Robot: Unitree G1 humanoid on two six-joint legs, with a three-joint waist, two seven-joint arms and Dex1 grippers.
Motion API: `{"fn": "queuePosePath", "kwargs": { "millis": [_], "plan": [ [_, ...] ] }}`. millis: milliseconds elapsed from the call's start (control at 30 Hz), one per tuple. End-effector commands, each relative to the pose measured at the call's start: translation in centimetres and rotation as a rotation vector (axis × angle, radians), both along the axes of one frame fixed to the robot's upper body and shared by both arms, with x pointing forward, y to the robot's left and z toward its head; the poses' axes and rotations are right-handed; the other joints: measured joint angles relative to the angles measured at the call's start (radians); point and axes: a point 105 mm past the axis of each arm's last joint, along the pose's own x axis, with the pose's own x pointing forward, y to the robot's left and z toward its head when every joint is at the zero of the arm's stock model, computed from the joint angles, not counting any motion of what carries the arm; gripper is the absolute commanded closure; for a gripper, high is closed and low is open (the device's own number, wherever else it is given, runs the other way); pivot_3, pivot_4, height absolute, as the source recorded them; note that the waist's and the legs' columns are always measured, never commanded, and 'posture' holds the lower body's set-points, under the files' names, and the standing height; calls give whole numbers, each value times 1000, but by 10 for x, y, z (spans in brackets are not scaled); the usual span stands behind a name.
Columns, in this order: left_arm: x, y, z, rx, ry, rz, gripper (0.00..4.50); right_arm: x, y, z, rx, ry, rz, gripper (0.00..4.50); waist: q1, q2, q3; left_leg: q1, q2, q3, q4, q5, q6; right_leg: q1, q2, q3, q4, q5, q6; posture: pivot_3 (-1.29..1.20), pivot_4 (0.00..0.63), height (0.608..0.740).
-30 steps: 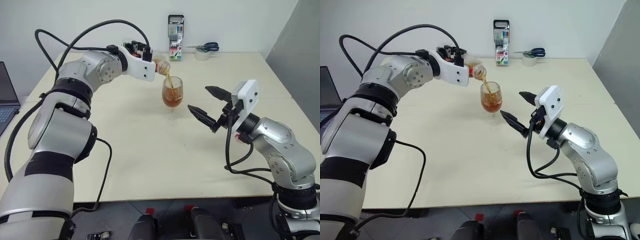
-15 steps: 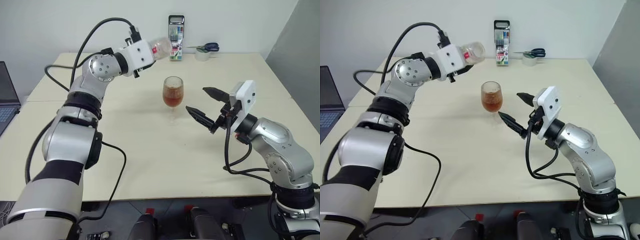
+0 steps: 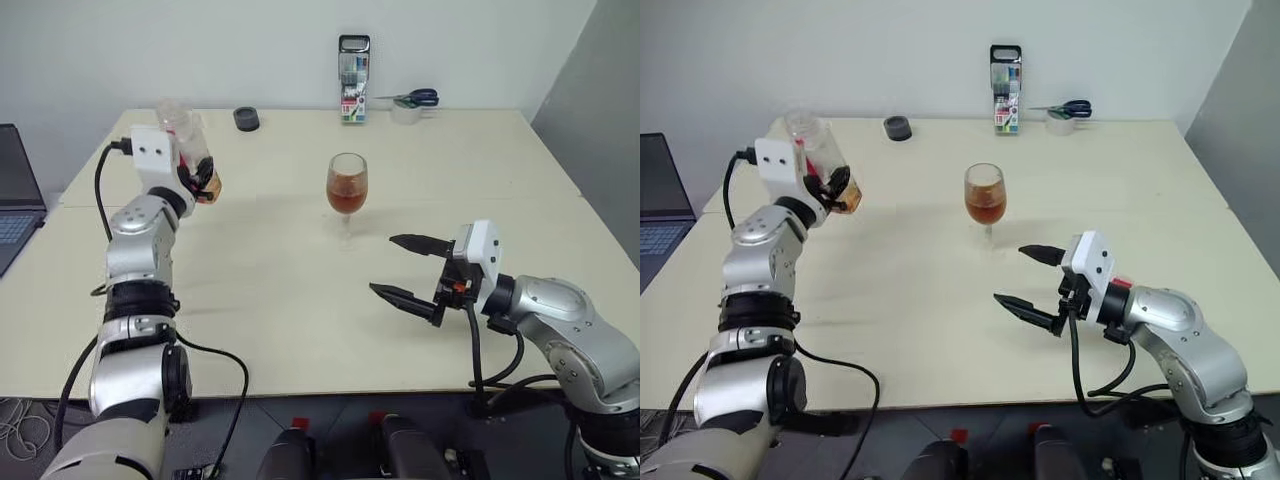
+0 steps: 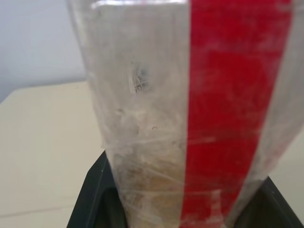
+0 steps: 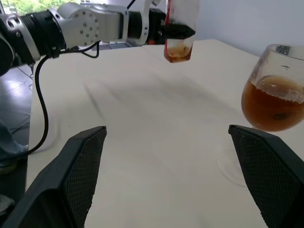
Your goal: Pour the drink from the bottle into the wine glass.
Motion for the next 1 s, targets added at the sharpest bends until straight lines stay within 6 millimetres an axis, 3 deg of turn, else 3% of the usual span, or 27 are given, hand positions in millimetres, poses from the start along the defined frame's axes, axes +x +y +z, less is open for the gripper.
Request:
{"fn": "queuePosePath", "kwargs": {
  "millis": [33,333,667,933,1000],
  "plan": [
    [-4,-10,8,-43,-68,-45,2786,-1,5,12,26,-41,1,85,1,0,0,0,0,0,0,0,0,0,0,0,0,0,0,0,150,740],
    [-9,-12,-40,-60,15,-52,2786,4,6,18,41,-50,-38,85,-1,0,0,1,1,1,-1,0,0,0,-2,1,0,0,0,0,150,740],
    [-6,-21,-64,-47,90,-53,2786,9,6,20,31,-53,-67,85,-1,-1,-1,2,0,1,-1,0,1,1,-2,1,0,0,0,0,150,740],
    [-9,-18,-62,-67,86,-41,253,7,6,19,35,-43,-68,85,-1,-1,-1,3,0,1,-1,-2,3,1,-2,1,0,0,0,0,150,740],
    [-10,-17,-61,-64,88,-37,41,8,6,19,35,-42,-67,85,-1,-1,-1,3,0,1,-1,-2,3,1,-2,0,0,0,0,0,150,740]
  ]
}}
